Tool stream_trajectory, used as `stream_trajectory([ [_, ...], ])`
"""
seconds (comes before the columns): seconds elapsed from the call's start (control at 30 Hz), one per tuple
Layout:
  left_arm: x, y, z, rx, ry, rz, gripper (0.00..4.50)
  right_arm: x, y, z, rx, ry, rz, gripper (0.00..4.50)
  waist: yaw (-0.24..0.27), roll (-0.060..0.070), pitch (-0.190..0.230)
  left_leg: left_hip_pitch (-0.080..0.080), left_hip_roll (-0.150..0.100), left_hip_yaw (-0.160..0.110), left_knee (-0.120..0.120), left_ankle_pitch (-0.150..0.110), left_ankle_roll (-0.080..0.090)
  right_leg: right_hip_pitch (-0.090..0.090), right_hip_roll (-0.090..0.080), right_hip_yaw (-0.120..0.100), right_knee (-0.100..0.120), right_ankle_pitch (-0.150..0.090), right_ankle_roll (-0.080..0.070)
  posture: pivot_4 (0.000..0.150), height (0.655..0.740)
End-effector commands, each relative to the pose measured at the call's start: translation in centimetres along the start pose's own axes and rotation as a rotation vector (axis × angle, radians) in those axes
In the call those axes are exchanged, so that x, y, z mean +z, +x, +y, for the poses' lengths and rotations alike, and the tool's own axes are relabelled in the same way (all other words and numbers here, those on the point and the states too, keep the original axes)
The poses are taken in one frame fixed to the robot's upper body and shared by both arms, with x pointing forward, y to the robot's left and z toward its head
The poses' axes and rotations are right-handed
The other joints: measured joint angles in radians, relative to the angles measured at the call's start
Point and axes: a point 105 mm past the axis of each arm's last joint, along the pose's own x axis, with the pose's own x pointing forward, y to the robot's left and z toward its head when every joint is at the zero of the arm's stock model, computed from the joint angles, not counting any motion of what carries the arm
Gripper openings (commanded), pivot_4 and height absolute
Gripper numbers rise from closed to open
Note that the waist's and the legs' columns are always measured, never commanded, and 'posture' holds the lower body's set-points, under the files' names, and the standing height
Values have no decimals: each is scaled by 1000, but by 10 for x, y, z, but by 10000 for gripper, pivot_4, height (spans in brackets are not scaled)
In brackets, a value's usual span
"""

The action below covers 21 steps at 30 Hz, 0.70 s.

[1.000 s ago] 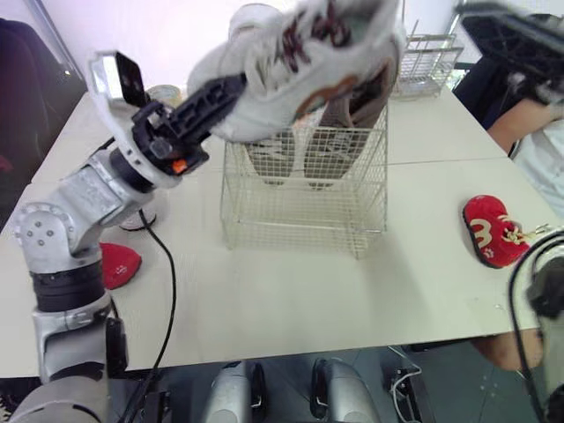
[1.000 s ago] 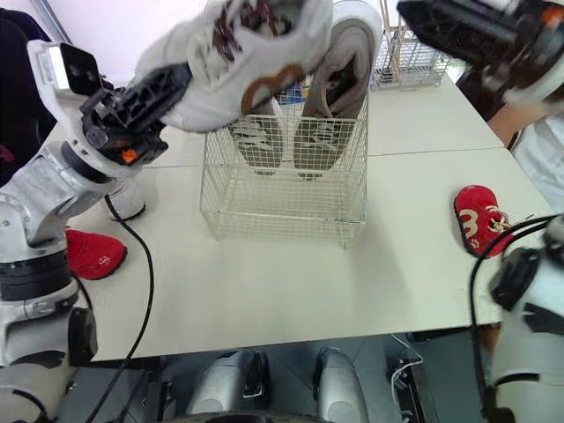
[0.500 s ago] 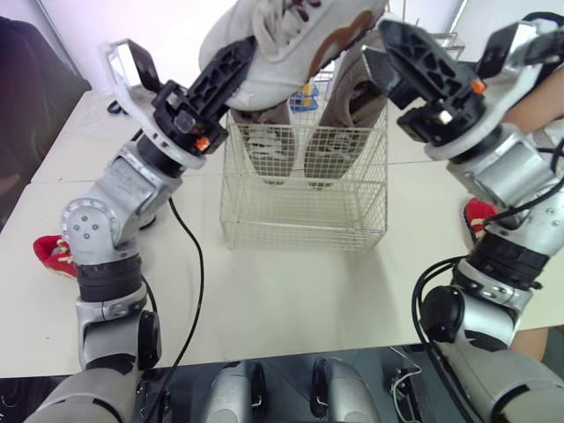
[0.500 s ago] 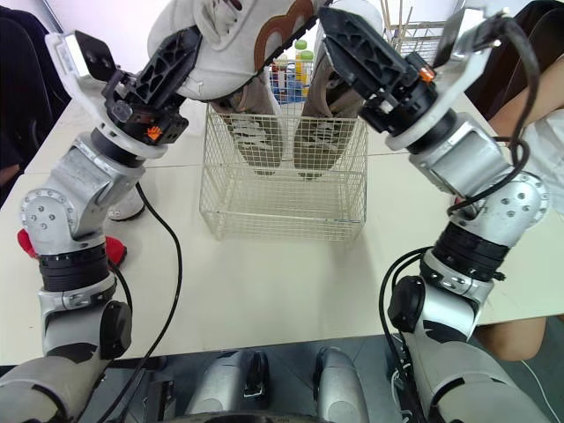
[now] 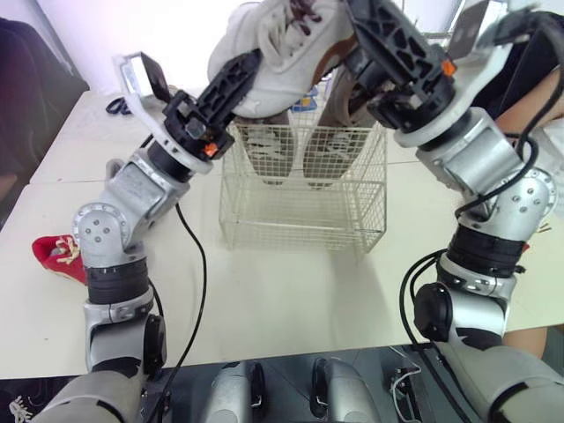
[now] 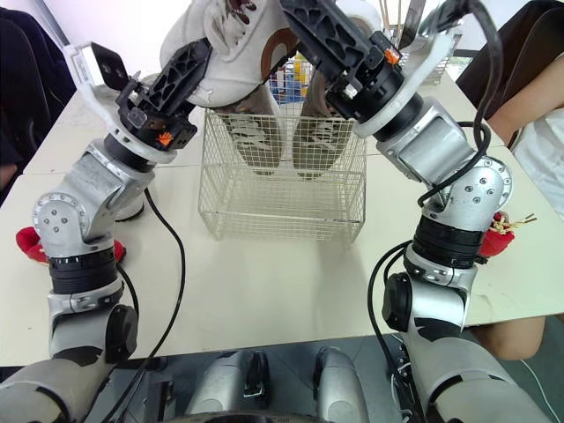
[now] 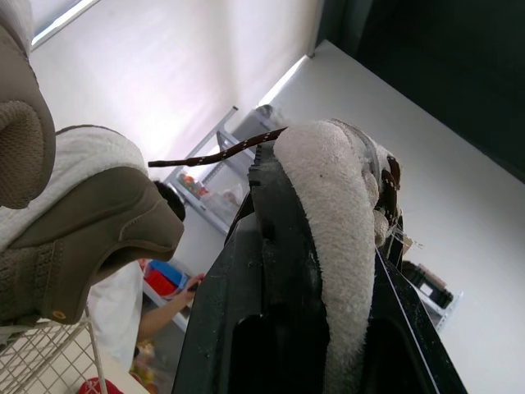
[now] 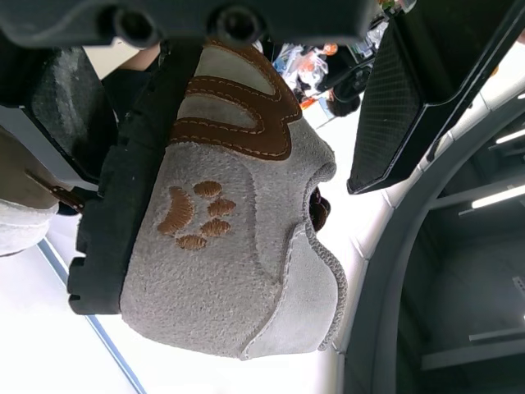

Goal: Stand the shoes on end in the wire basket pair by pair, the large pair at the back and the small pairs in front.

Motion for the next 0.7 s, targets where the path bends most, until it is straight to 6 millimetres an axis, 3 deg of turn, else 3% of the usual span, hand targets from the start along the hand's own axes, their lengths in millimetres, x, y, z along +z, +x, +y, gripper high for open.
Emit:
stream_trajectory([
  [0.03, -8, 2, -9, -28, 27, 37, 3669, 6, 11, 20, 89, -42, -1, 44597, 0, 0, 0, 0, 0, 0, 0, 0, 0, 0, 0, 0, 0, 0, 0, 1500, 7400],
  [0.33, -16, 3, -13, -46, 32, 74, 3669, 3, 15, 12, 57, -59, 0, 44597, -1, 0, 0, 0, 0, 0, -1, 0, 0, 0, 0, 0, 0, 0, 0, 1500, 7400],
  [0.43, -17, 3, -12, -41, 33, 81, 3669, 4, 14, 11, 49, -64, -2, 36602, -2, 0, 0, 0, 0, 0, -1, 0, 0, 0, 0, 0, 0, 0, 0, 1500, 7400],
  [0.6, -16, 1, -11, -32, 37, 75, 3669, 5, 14, 12, 52, -66, -9, 13097, -3, 0, 0, 0, 0, 0, -2, 0, 0, 0, 0, 0, -1, 0, 0, 1500, 7400],
  [0.63, -16, 1, -11, -31, 37, 73, 3669, 5, 14, 13, 53, -66, -10, 10181, -3, 0, 0, 0, 0, 0, -2, 0, 0, 0, 0, 0, -1, 0, 0, 1500, 7400],
  [0.7, -16, 1, -11, -31, 37, 71, 3669, 5, 14, 13, 53, -66, -11, 8656, -3, 0, 0, 0, 0, 0, -2, 0, 0, 0, 0, 0, -1, 0, 0, 1500, 7400],
])
